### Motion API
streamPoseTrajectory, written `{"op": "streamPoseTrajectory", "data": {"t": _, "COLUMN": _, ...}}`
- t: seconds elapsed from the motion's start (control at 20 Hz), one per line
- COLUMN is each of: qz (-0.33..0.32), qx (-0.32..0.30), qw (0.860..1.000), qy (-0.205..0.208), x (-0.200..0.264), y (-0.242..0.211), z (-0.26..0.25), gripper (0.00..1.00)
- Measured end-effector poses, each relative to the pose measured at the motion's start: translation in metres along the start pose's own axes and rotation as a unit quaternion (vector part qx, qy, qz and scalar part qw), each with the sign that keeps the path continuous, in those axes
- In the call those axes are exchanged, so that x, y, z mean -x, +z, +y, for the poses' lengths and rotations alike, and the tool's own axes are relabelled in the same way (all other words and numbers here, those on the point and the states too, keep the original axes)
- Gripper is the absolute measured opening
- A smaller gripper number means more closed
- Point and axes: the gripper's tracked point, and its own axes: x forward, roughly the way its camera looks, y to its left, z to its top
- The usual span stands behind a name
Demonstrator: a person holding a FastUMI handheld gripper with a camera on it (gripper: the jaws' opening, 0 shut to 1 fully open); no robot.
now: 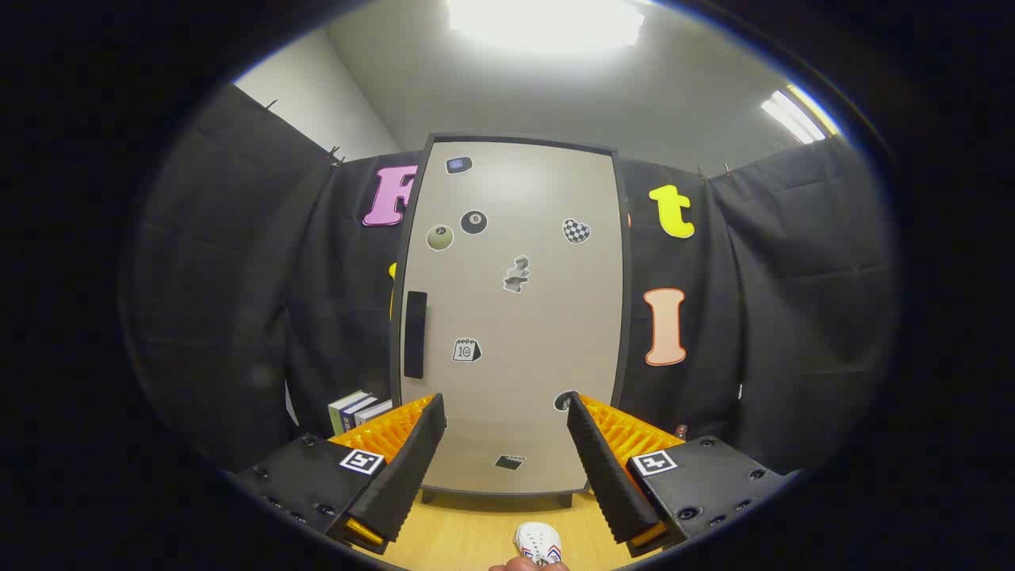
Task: Open the shoe cabinet door, grab the shoes and put them into the shoe cabinet, then close the shoe cabinet door.
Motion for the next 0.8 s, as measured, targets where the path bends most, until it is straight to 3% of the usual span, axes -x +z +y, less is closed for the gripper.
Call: {"op": "streamPoseTrajectory", "data": {"t": 0.8, "qz": 0.019, "qx": -0.006, "qw": 1.000, "qy": 0.013, "x": 0.004, "y": -0.008, "z": 0.007, "gripper": 0.97}}
